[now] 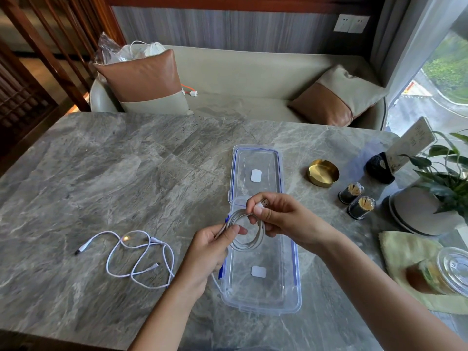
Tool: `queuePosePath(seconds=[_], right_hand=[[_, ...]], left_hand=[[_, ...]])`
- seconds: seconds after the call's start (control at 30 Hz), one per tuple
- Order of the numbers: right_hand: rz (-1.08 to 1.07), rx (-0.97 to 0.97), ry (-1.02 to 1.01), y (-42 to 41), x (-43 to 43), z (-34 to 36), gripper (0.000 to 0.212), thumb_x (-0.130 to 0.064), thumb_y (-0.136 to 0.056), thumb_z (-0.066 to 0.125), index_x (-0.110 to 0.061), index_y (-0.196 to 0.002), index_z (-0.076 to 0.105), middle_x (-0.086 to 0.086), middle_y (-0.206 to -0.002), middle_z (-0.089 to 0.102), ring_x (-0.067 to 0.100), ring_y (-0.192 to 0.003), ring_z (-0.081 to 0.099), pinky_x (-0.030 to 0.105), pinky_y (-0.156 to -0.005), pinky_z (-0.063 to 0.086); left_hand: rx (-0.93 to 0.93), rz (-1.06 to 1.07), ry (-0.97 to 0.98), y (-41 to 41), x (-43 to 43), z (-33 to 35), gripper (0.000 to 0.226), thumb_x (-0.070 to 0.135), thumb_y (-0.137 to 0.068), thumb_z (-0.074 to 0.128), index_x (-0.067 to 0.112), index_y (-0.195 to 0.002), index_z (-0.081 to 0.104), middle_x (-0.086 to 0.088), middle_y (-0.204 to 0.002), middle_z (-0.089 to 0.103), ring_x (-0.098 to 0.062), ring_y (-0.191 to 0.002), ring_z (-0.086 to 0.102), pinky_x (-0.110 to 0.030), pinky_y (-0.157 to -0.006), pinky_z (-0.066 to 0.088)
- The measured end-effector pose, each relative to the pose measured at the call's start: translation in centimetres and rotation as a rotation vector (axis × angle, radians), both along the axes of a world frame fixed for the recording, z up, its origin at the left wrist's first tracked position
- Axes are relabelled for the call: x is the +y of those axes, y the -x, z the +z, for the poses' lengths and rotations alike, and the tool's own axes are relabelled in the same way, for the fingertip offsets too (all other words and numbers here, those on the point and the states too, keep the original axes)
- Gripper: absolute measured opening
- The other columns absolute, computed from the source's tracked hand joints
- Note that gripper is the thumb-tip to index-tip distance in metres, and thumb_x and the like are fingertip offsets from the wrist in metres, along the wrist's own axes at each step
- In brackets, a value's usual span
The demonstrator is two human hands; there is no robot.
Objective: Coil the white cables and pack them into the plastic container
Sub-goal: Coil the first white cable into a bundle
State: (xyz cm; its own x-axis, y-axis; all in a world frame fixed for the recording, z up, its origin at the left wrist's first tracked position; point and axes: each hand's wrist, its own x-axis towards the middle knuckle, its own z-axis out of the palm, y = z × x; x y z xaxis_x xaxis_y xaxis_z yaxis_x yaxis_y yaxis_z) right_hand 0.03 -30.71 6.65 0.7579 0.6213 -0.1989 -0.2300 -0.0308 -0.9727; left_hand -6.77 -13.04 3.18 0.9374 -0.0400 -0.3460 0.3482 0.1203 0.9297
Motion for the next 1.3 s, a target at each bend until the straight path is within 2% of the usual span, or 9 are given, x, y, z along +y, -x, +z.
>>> queuePosePath(seconds=[0.1, 0.2, 0.43, 0.73, 0.83, 0.9, 1.03, 1.1, 1.3], right_hand=[[-0.021, 0.031, -0.048, 0.0, 0.1, -0.1, 0.01, -0.025, -0.086, 0.056, -0.018, -0.087, 0.064, -0.004, -0.073, 0.058, 0.003, -0.053, 0.041, 0.013, -0.05, 0.038], [-0.026, 0.035, -0.082, 0.0, 0.2, -0.2, 0.01, -0.025, -0.087, 0.055, -0.021, -0.085, 0.064, -0.004, -0.073, 0.057, 0.003, -0.052, 0.04, 0.013, -0.049, 0.037], [-0.174, -0.063, -0.053, 0.6, 1.5, -0.6, 0.012, -0.01, -0.093, 0.051, -0.012, -0.086, 0.06, -0.002, -0.068, 0.056, 0.004, -0.047, 0.039, 0.015, -0.047, 0.037], [-0.255, -0.141, 0.013, 0.6, 2.4, -0.5, 0.009, -0.009, -0.09, 0.057, -0.008, -0.099, 0.06, 0.004, -0.076, 0.059, 0.003, -0.053, 0.048, 0.016, -0.048, 0.04], [-0.386, -0.021, 0.02, 0.9, 2.1, -1.2, 0.014, -0.018, -0.089, 0.061, -0.015, -0.102, 0.056, 0.001, -0.085, 0.059, 0.009, -0.063, 0.054, 0.02, -0.054, 0.046], [-0.449, 0.051, 0.038, 1.3, 2.2, -1.5, 0.012, -0.024, -0.092, 0.056, -0.012, -0.091, 0.052, 0.002, -0.076, 0.059, 0.011, -0.057, 0.052, 0.021, -0.052, 0.044], [-0.11, 0.222, 0.148, 3.2, 3.4, -1.7, 0.047, -0.043, -0.097, 0.039, -0.016, -0.066, 0.063, 0.0, -0.056, 0.061, 0.01, -0.044, 0.048, 0.017, -0.045, 0.039], [0.067, 0.341, 0.139, 4.7, 4.4, -1.9, 0.054, -0.052, -0.096, 0.034, -0.02, -0.072, 0.07, 0.0, -0.062, 0.066, 0.008, -0.045, 0.051, 0.017, -0.046, 0.041], [0.006, 0.658, -0.044, 6.1, 6.0, -2.1, 0.051, -0.058, -0.093, 0.03, -0.023, -0.093, 0.066, -0.005, -0.081, 0.068, 0.007, -0.066, 0.058, 0.02, -0.055, 0.046]], left_hand=[[0.12, -0.025, 0.317, -0.2, 0.5, -0.2, 0.015, 0.034, -0.073, 0.064, 0.021, -0.071, 0.071, 0.014, -0.042, 0.024, 0.001, -0.034, 0.023, -0.011, -0.031, 0.018], [0.132, -0.059, 0.397, -0.2, 0.7, -0.4, 0.012, 0.028, -0.073, 0.064, 0.019, -0.072, 0.072, 0.009, -0.049, 0.036, 0.0, -0.04, 0.035, -0.011, -0.032, 0.025], [-0.151, 0.106, -0.279, -0.6, -0.1, -0.8, 0.022, 0.025, -0.09, 0.056, 0.02, -0.074, 0.07, 0.011, -0.044, 0.042, -0.003, -0.04, 0.035, -0.015, -0.041, 0.03], [-0.152, 0.209, -0.18, -1.0, -1.8, -1.0, 0.03, 0.014, -0.097, 0.041, 0.012, -0.075, 0.061, 0.007, -0.046, 0.056, -0.004, -0.037, 0.041, -0.017, -0.035, 0.032], [-0.148, 0.278, -0.085, -1.2, -1.5, -0.7, 0.028, 0.014, -0.097, 0.043, 0.006, -0.081, 0.065, 0.004, -0.065, 0.069, -0.005, -0.043, 0.051, -0.017, -0.037, 0.036], [-0.153, 0.352, -0.06, -1.5, -1.2, -0.4, 0.027, 0.014, -0.097, 0.045, 0.01, -0.08, 0.065, -0.001, -0.077, 0.072, -0.006, -0.047, 0.055, -0.017, -0.04, 0.039], [-0.211, 0.456, -0.028, -2.2, -1.2, 0.7, 0.029, 0.015, -0.097, 0.045, 0.019, -0.075, 0.063, 0.007, -0.074, 0.074, -0.003, -0.049, 0.058, -0.014, -0.043, 0.043], [-0.256, 0.46, -0.027, -2.5, -1.2, 1.5, 0.031, 0.016, -0.097, 0.044, 0.02, -0.073, 0.064, 0.007, -0.08, 0.075, -0.004, -0.051, 0.058, -0.015, -0.045, 0.045], [-0.315, 0.468, 0.042, -2.5, -1.2, 3.4, 0.035, 0.016, -0.098, 0.043, 0.023, -0.071, 0.066, 0.001, -0.083, 0.076, -0.009, -0.056, 0.064, -0.017, -0.055, 0.053]])
